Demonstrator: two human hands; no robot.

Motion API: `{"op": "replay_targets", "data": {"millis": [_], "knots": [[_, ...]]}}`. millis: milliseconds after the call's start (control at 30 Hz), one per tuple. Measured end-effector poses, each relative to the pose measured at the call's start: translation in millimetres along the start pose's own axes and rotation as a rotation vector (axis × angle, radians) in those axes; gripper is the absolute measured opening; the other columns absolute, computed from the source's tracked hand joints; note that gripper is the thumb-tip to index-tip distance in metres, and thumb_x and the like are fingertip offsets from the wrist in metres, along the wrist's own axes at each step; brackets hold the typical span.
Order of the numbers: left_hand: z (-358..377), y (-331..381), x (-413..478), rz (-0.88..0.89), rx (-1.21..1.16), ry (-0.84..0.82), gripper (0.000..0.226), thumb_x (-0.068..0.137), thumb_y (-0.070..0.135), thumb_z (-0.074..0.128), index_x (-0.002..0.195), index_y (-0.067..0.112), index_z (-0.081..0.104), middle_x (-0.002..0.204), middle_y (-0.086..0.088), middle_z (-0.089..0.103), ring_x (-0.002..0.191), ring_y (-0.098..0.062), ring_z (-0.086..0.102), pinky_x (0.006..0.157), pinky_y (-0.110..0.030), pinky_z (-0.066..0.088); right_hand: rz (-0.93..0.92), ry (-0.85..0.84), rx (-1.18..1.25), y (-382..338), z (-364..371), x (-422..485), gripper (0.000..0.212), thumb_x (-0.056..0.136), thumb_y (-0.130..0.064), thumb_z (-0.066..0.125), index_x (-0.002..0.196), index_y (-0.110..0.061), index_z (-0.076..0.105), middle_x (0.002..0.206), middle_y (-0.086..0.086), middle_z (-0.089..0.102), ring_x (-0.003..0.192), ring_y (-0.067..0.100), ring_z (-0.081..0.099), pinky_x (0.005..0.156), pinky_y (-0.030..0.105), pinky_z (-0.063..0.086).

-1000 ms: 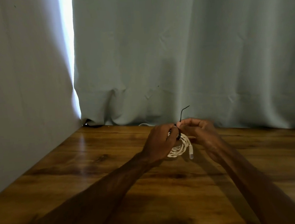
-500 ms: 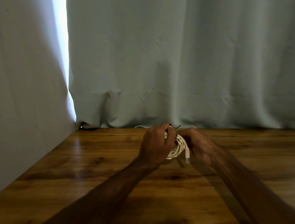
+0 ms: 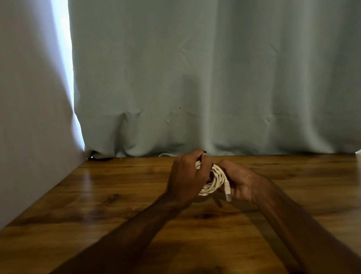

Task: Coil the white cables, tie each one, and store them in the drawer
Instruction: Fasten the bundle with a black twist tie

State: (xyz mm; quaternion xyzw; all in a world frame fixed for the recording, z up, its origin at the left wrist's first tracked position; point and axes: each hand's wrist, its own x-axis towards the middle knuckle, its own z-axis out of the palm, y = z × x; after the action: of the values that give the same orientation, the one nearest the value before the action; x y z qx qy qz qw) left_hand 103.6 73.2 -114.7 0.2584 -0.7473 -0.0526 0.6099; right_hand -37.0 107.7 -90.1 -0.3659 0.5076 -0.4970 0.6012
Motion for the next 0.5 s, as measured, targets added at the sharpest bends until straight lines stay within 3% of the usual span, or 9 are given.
{"op": "replay_targets", "data": {"millis": [100,267,333,400,500], "knots": [[-2,0,0,0.001,0.006,-0.001,0.033,0.095,0.033,0.043,0.065,0.019,0.048,0.052,0.011,0.043,0.048,-0.010,0.048,0.046,-0.019,0.031,0.026,-0.008,0.035,0,3,2,0.025,0.091,-0.003,0.050,0.098,0.012,0.069,0.093,0.026,0.070,0.080,0.031,0.068,0.081,0.040,0.060],[-3,-2,-1,-0.026,0.063,-0.045,0.033,0.093,0.037,0.041,0.065,0.021,0.049,0.052,0.013,0.042,0.048,-0.006,0.048,0.048,-0.012,0.031,0.017,-0.038,-0.007,2,5,-6,0.023,0.098,0.002,0.049,0.090,0.010,0.069,0.083,0.024,0.072,0.070,0.029,0.070,0.063,0.033,0.063],[-3,-6,-2,-0.069,0.099,-0.059,0.033,0.093,0.036,0.042,0.065,0.022,0.050,0.052,0.012,0.045,0.046,-0.006,0.046,0.049,-0.012,0.033,-0.038,-0.043,-0.058,-1,8,-8,0.022,0.099,0.003,0.050,0.098,0.010,0.070,0.086,0.023,0.074,0.071,0.028,0.073,0.065,0.034,0.063],[-3,-11,-1,-0.116,0.150,-0.060,0.032,0.092,0.033,0.045,0.062,0.024,0.047,0.052,0.011,0.044,0.046,-0.005,0.043,0.050,-0.013,0.032,-0.138,0.003,-0.181,-4,10,-7,0.023,0.101,-0.008,0.055,0.110,0.007,0.070,0.096,0.021,0.075,0.081,0.027,0.073,0.072,0.036,0.062],[-9,-20,4,-0.219,0.227,-0.011,0.038,0.092,0.029,0.049,0.055,0.025,0.042,0.051,0.008,0.044,0.047,-0.007,0.043,0.047,-0.017,0.027,-0.377,0.152,-0.513,-4,10,-3,0.030,0.099,-0.032,0.064,0.099,-0.006,0.079,0.089,0.009,0.079,0.080,0.018,0.074,0.078,0.036,0.060]]}}
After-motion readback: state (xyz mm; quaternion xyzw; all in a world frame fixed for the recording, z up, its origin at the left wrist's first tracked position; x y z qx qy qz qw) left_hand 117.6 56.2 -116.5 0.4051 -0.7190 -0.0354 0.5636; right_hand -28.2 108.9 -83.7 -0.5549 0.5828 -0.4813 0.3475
